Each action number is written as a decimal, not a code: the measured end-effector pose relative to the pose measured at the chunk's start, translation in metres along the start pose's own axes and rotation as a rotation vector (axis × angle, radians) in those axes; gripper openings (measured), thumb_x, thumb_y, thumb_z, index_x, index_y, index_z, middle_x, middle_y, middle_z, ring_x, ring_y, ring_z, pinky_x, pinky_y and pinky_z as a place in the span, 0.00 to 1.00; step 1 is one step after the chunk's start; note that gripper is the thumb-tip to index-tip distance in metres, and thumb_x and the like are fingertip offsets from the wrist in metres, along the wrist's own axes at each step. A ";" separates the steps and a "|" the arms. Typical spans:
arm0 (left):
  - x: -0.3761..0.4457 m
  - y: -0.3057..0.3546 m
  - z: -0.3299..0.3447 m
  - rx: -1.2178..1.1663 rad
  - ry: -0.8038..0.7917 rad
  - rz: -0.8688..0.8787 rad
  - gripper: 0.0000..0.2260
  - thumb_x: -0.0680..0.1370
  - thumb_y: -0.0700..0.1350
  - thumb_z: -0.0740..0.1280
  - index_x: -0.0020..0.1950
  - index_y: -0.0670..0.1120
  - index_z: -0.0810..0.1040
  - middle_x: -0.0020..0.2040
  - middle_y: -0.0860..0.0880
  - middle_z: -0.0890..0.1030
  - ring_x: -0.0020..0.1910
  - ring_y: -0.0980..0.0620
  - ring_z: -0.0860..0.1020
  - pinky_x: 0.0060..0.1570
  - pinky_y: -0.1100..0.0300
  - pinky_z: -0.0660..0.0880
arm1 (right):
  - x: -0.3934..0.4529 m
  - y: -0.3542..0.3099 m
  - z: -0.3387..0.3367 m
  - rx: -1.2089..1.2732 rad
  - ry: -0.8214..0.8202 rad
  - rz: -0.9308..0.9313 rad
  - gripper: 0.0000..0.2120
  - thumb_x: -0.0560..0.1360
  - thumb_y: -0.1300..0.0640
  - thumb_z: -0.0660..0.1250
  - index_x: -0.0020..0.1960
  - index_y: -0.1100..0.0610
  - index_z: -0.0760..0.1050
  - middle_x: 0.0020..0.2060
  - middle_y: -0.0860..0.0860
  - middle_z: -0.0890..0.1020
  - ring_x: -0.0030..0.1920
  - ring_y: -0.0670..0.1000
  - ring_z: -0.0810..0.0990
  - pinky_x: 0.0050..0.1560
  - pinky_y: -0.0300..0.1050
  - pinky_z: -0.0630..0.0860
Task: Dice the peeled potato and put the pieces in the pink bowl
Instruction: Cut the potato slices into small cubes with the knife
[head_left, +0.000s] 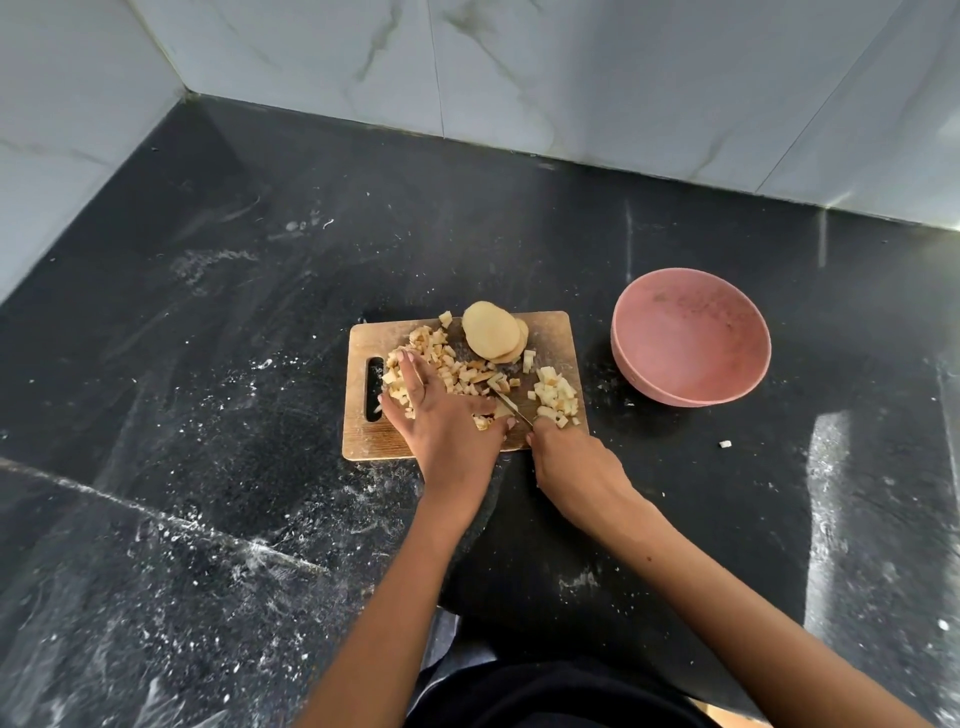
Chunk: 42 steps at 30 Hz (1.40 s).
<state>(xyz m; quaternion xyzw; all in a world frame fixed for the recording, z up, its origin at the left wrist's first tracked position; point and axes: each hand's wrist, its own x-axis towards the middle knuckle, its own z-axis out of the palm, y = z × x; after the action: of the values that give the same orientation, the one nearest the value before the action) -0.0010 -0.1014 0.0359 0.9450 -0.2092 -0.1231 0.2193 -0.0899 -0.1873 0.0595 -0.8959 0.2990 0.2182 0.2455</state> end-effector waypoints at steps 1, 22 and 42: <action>-0.001 0.000 0.000 -0.001 0.001 -0.004 0.09 0.72 0.54 0.73 0.50 0.55 0.83 0.79 0.42 0.44 0.76 0.48 0.33 0.71 0.42 0.32 | 0.001 -0.001 0.000 -0.009 -0.007 0.003 0.10 0.83 0.57 0.50 0.58 0.58 0.66 0.54 0.59 0.76 0.53 0.61 0.77 0.43 0.49 0.68; -0.006 -0.001 0.005 -0.052 0.046 -0.012 0.07 0.71 0.53 0.74 0.48 0.56 0.83 0.76 0.46 0.38 0.75 0.49 0.30 0.66 0.47 0.23 | -0.022 0.030 0.004 -0.035 -0.107 0.052 0.15 0.84 0.50 0.47 0.62 0.59 0.62 0.48 0.58 0.78 0.50 0.60 0.79 0.44 0.50 0.71; -0.017 -0.014 0.004 -0.148 0.182 0.070 0.08 0.68 0.56 0.76 0.45 0.58 0.84 0.79 0.47 0.44 0.76 0.52 0.32 0.67 0.54 0.22 | -0.021 0.023 -0.003 0.109 0.057 -0.083 0.12 0.83 0.48 0.49 0.50 0.56 0.66 0.40 0.54 0.76 0.41 0.58 0.77 0.42 0.51 0.73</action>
<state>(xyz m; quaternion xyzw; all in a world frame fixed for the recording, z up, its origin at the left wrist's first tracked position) -0.0119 -0.0837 0.0285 0.9256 -0.2117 -0.0440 0.3105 -0.1192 -0.1964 0.0660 -0.8987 0.2799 0.1655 0.2943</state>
